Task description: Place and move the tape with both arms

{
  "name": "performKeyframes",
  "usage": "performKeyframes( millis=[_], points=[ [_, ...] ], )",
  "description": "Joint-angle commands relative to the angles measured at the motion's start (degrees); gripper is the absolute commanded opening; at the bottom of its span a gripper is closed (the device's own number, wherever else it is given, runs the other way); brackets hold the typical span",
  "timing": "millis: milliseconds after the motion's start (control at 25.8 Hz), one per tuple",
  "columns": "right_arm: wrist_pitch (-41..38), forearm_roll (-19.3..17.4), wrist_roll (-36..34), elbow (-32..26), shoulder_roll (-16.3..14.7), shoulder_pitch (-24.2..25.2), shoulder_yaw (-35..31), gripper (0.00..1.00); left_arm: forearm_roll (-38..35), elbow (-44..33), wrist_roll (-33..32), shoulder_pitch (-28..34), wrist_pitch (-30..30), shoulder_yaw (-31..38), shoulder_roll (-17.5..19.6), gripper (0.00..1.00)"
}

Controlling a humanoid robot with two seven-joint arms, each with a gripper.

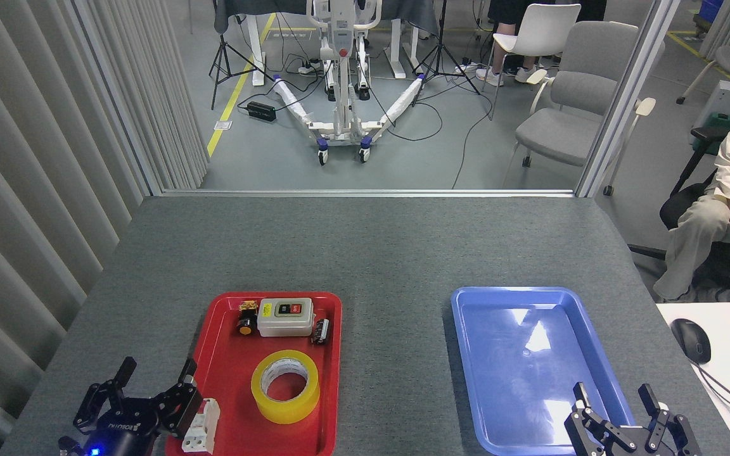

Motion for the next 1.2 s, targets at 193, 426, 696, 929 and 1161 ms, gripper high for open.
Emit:
performKeyframes(
  millis=[193, 426, 696, 929, 1161],
  points=[
    [-0.21, 0.09, -0.12, -0.02, 0.24, 0.07, 0.01, 1.0, 0.44, 0.25, 2.54, -0.06, -1.35, -0.44, 0.47, 1.0],
    [-0.21, 0.09, -0.12, -0.02, 0.24, 0.07, 0.01, 1.0, 0.44, 0.25, 2.8, -0.06, -1.0, -0.44, 0.56, 1.0],
    [-0.21, 0.09, -0.12, 0.07, -0.03, -0.02, 0.01, 1.0, 0.44, 0.34, 2.8, -0.06, -0.91, -0.44, 0.56, 1.0],
    [-0.3, 0.09, -0.12, 0.07, -0.03, 0.07, 0.1, 1.0, 0.44, 0.25, 2.71, -0.06, -0.74, -0.44, 0.73, 1.0],
    [-0.3, 0.09, -0.12, 0.07, -0.03, 0.07, 0.01, 1.0, 0.44, 0.16, 2.45, -0.06, -0.56, -0.44, 0.82, 1.0]
  ],
)
